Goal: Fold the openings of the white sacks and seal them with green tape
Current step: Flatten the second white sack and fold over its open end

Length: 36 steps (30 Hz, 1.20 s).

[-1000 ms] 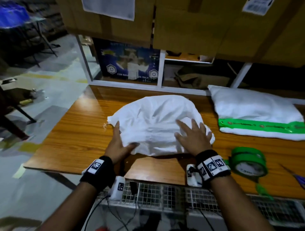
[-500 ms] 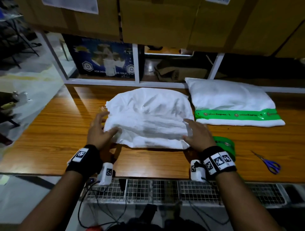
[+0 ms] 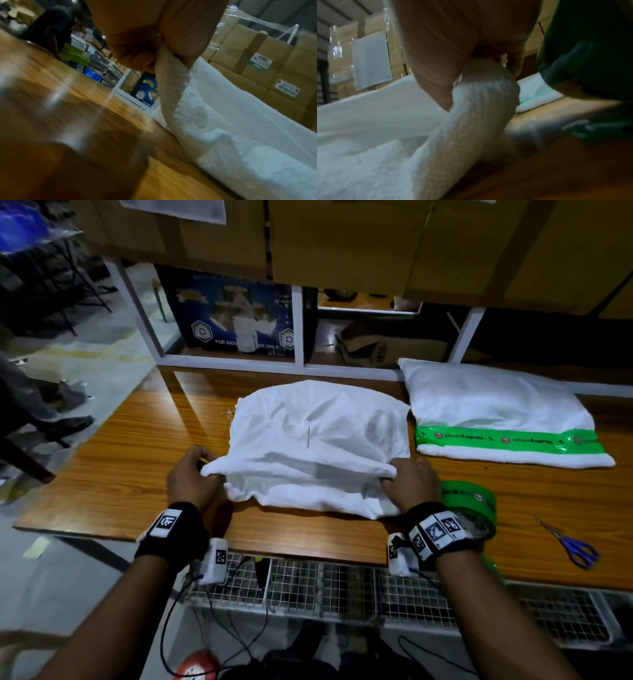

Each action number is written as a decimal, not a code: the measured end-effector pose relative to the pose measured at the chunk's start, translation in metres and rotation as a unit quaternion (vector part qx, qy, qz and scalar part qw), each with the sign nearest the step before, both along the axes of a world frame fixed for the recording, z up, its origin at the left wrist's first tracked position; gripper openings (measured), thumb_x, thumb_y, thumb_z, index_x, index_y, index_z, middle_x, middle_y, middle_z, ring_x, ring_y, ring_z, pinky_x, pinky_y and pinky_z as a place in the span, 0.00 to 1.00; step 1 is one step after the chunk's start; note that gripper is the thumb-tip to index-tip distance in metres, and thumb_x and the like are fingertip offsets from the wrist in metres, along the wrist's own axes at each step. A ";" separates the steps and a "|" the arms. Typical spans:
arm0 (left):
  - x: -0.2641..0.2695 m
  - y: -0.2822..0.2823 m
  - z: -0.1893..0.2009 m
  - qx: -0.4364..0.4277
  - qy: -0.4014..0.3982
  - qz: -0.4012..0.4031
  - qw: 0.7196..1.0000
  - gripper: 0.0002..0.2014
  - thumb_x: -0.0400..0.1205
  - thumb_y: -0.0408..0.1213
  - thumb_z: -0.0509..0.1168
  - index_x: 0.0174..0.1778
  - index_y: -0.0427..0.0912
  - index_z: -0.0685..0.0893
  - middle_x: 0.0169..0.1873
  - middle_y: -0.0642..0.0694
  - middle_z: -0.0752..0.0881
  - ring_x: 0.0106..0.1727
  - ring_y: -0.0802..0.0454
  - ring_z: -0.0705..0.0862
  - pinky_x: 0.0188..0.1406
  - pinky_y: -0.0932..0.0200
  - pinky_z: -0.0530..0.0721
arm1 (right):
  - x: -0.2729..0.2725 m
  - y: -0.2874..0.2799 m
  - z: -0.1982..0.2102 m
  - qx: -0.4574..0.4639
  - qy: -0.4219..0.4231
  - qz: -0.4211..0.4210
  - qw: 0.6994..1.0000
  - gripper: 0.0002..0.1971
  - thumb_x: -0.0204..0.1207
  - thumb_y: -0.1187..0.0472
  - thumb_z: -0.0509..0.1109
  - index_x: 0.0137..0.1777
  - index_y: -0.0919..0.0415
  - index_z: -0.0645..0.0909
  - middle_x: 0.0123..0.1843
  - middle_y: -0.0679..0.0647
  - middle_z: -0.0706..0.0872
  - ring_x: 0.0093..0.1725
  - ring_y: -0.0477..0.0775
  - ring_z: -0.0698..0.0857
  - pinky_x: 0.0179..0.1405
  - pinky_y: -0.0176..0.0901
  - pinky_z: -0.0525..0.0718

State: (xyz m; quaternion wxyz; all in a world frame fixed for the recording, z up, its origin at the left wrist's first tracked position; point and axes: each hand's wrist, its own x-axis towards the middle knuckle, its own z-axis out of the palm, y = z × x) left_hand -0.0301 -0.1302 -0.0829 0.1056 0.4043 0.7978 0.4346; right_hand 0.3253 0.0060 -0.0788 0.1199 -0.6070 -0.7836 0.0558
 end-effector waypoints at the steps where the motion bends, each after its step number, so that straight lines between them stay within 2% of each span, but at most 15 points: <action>1: -0.002 -0.004 -0.003 -0.007 -0.001 -0.036 0.999 0.08 0.69 0.46 0.68 0.41 0.51 0.81 0.35 0.47 0.84 0.38 0.45 0.82 0.36 0.52 0.76 | 0.002 -0.002 -0.002 -0.015 0.037 0.009 0.999 0.08 0.72 0.51 0.71 0.37 0.53 0.79 0.41 0.61 0.87 0.47 0.66 0.85 0.32 0.46 0.71; 3: -0.012 -0.013 -0.009 -0.008 -0.025 -0.112 0.993 0.13 0.65 0.53 0.64 0.44 0.56 0.80 0.42 0.46 0.85 0.44 0.44 0.82 0.43 0.47 0.81 | 0.010 -0.004 -0.004 -0.060 0.106 0.048 0.991 0.10 0.72 0.47 0.73 0.48 0.50 0.79 0.48 0.59 0.87 0.50 0.64 0.85 0.36 0.48 0.77; 6: -0.020 -0.025 -0.011 0.017 -0.100 -0.190 0.976 0.15 0.66 0.54 0.70 0.48 0.60 0.80 0.43 0.53 0.88 0.45 0.54 0.85 0.43 0.52 0.81 | 0.019 -0.009 -0.006 -0.167 0.052 0.129 0.976 0.37 0.73 0.47 0.77 0.80 0.46 0.66 0.75 0.60 0.76 0.72 0.63 0.77 0.62 0.50 0.79; 9: -0.025 -0.023 -0.013 -0.033 -0.021 -0.227 0.973 0.27 0.67 0.58 0.70 0.63 0.56 0.81 0.52 0.56 0.90 0.53 0.52 0.87 0.48 0.51 0.83 | 0.007 -0.005 -0.015 -0.214 -0.030 0.182 0.959 0.48 0.73 0.48 0.77 0.87 0.39 0.52 0.88 0.56 0.57 0.83 0.61 0.67 0.74 0.48 0.73; 11: -0.035 -0.012 -0.017 -0.104 0.061 -0.192 0.974 0.32 0.67 0.53 0.69 0.69 0.52 0.81 0.56 0.46 0.90 0.56 0.43 0.87 0.49 0.52 0.80 | -0.008 0.014 -0.019 -0.209 -0.027 0.194 0.958 0.45 0.75 0.51 0.76 0.87 0.39 0.53 0.88 0.58 0.58 0.80 0.63 0.71 0.72 0.51 0.77; 14: -0.055 0.009 -0.007 -0.136 0.061 -0.029 0.988 0.15 0.69 0.40 0.73 0.51 0.54 0.84 0.46 0.39 0.90 0.51 0.36 0.87 0.41 0.54 0.77 | -0.032 0.041 -0.006 -0.112 0.031 0.129 0.985 0.39 0.75 0.64 0.74 0.85 0.48 0.63 0.83 0.64 0.67 0.77 0.67 0.74 0.72 0.53 0.77; 16: -0.060 0.016 0.005 -0.124 0.051 0.007 0.991 0.11 0.71 0.42 0.72 0.47 0.51 0.82 0.44 0.42 0.89 0.49 0.37 0.86 0.40 0.54 0.75 | -0.043 0.043 0.008 -0.076 0.098 0.083 0.989 0.33 0.73 0.65 0.76 0.79 0.57 0.71 0.73 0.65 0.79 0.71 0.66 0.79 0.66 0.51 0.80; 18: -0.058 0.015 0.014 -0.098 0.029 -0.049 0.994 0.20 0.70 0.51 0.71 0.56 0.49 0.84 0.50 0.45 0.87 0.51 0.42 0.84 0.46 0.50 0.79 | -0.046 0.036 0.017 -0.045 0.184 0.077 0.979 0.27 0.70 0.60 0.78 0.70 0.59 0.79 0.62 0.64 0.86 0.61 0.63 0.84 0.53 0.44 0.80; 21: -0.053 0.002 0.021 -0.052 -0.063 -0.186 0.979 0.28 0.69 0.58 0.71 0.64 0.50 0.83 0.61 0.48 0.86 0.61 0.46 0.83 0.58 0.41 0.83 | -0.033 0.023 0.022 -0.067 0.180 0.106 0.976 0.27 0.70 0.55 0.73 0.70 0.58 0.82 0.60 0.62 0.85 0.64 0.62 0.81 0.59 0.45 0.76; 24: -0.052 -0.008 0.031 -0.009 -0.225 -0.249 0.942 0.16 0.78 0.37 0.73 0.61 0.46 0.87 0.56 0.49 0.91 0.59 0.46 0.89 0.55 0.47 0.89 | -0.014 0.015 0.022 -0.092 0.110 0.149 0.978 0.20 0.76 0.65 0.74 0.69 0.59 0.84 0.49 0.56 0.84 0.57 0.62 0.84 0.46 0.42 0.69; 26: -0.054 -0.011 0.037 0.006 -0.242 -0.249 0.938 0.13 0.78 0.30 0.74 0.58 0.43 0.88 0.52 0.45 0.92 0.54 0.43 0.90 0.47 0.53 0.90 | -0.009 0.012 0.022 -0.073 0.121 0.134 0.981 0.13 0.73 0.64 0.77 0.58 0.56 0.89 0.47 0.54 0.90 0.50 0.57 0.87 0.43 0.41 0.73; 28: -0.060 -0.010 0.037 0.020 -0.176 -0.202 0.963 0.09 0.78 0.27 0.74 0.51 0.42 0.91 0.45 0.44 0.93 0.49 0.42 0.91 0.40 0.54 0.90 | -0.008 0.015 0.021 -0.027 0.144 0.082 0.986 0.05 0.69 0.60 0.81 0.44 0.53 0.90 0.41 0.52 0.92 0.44 0.55 0.89 0.40 0.41 0.75; 30: -0.069 -0.005 0.034 0.035 -0.066 -0.100 0.992 0.08 0.76 0.28 0.76 0.42 0.46 0.91 0.38 0.48 0.92 0.44 0.45 0.90 0.39 0.49 0.89 | -0.011 0.022 0.020 0.008 0.184 0.028 0.982 0.07 0.66 0.61 0.80 0.36 0.54 0.84 0.33 0.53 0.88 0.38 0.59 0.87 0.37 0.44 0.76; 32: -0.070 0.002 0.033 0.048 0.066 -0.011 0.997 0.09 0.71 0.31 0.78 0.37 0.47 0.85 0.32 0.49 0.86 0.37 0.42 0.85 0.37 0.51 0.83 | -0.020 0.023 0.021 0.061 0.202 0.006 0.978 0.08 0.67 0.63 0.77 0.35 0.57 0.79 0.31 0.58 0.84 0.36 0.64 0.84 0.35 0.48 0.75; 36: -0.048 0.009 0.038 0.020 0.209 -0.003 0.978 0.14 0.70 0.32 0.76 0.42 0.43 0.76 0.31 0.40 0.81 0.32 0.36 0.78 0.30 0.50 0.72 | -0.046 0.019 0.021 0.135 0.155 -0.033 0.978 0.06 0.72 0.63 0.68 0.45 0.63 0.75 0.42 0.67 0.81 0.42 0.71 0.80 0.36 0.52 0.69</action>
